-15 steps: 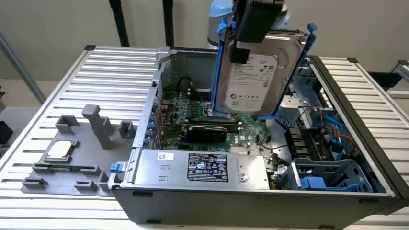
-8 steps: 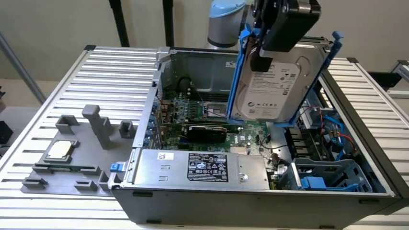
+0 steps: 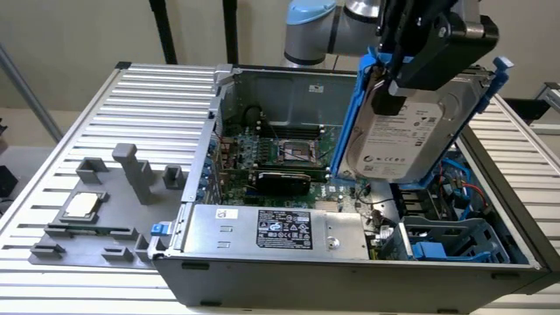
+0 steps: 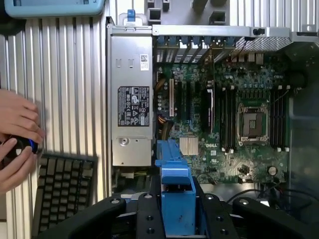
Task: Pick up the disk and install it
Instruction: 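Pick up the disk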
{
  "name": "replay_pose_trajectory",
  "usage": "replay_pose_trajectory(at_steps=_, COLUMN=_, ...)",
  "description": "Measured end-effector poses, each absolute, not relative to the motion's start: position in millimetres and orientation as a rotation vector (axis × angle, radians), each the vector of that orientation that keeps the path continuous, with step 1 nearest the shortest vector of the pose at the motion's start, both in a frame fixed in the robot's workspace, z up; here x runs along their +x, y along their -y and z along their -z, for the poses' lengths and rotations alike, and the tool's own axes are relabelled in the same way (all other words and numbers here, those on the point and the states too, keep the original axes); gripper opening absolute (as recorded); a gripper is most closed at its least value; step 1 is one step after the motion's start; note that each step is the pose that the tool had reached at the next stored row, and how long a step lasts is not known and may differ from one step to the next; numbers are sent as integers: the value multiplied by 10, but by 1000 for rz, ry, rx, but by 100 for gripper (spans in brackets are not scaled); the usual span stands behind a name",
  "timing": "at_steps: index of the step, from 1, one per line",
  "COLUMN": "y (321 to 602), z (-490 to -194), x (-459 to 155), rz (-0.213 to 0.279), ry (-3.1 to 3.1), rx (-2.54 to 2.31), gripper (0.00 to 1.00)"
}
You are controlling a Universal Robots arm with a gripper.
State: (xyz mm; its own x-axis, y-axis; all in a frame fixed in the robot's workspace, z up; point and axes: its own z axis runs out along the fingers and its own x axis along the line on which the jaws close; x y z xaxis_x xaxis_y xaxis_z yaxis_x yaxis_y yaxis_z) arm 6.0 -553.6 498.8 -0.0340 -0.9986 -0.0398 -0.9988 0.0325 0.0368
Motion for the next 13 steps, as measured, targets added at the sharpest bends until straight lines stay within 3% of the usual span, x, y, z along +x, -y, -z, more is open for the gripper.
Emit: replay_pose_trajectory(at_steps=13, y=5744, z=-4961, x=554, rz=-87, ry=-2256, rx=-2182, gripper=0)
